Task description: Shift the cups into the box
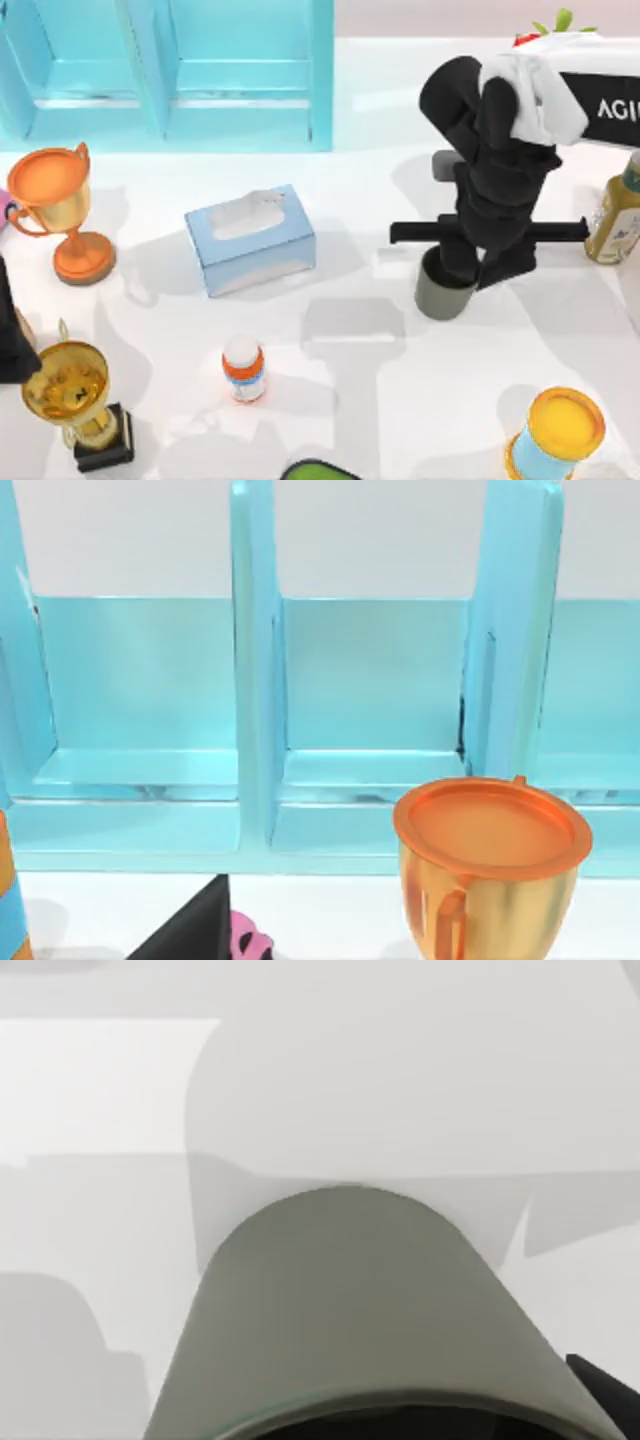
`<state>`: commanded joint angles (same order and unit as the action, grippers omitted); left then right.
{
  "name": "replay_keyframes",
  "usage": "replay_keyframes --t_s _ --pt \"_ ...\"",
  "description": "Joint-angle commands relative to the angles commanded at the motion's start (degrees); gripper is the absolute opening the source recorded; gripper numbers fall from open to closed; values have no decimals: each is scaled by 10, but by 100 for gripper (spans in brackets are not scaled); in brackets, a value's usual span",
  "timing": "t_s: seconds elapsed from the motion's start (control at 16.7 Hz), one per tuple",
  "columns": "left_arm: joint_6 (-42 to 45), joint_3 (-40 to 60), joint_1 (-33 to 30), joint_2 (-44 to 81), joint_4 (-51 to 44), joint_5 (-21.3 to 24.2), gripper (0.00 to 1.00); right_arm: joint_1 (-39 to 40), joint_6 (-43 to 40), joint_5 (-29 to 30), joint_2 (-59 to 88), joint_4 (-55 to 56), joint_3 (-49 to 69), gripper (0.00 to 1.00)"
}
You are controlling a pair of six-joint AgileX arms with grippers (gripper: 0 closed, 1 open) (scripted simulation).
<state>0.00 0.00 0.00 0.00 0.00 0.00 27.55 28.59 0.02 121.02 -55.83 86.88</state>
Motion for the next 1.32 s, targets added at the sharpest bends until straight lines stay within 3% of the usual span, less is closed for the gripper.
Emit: replay_keyframes --t_s 0.24,0.9,1.32 --pt "0 0 0 0 0 0 100 -7 -6 0 -7 -8 3 0" --pt "0 0 0 0 0 0 100 -135 -135 -1 -119 -167 46 0" --pt "0 0 0 0 0 0 100 -147 -150 -2 -130 -179 47 0"
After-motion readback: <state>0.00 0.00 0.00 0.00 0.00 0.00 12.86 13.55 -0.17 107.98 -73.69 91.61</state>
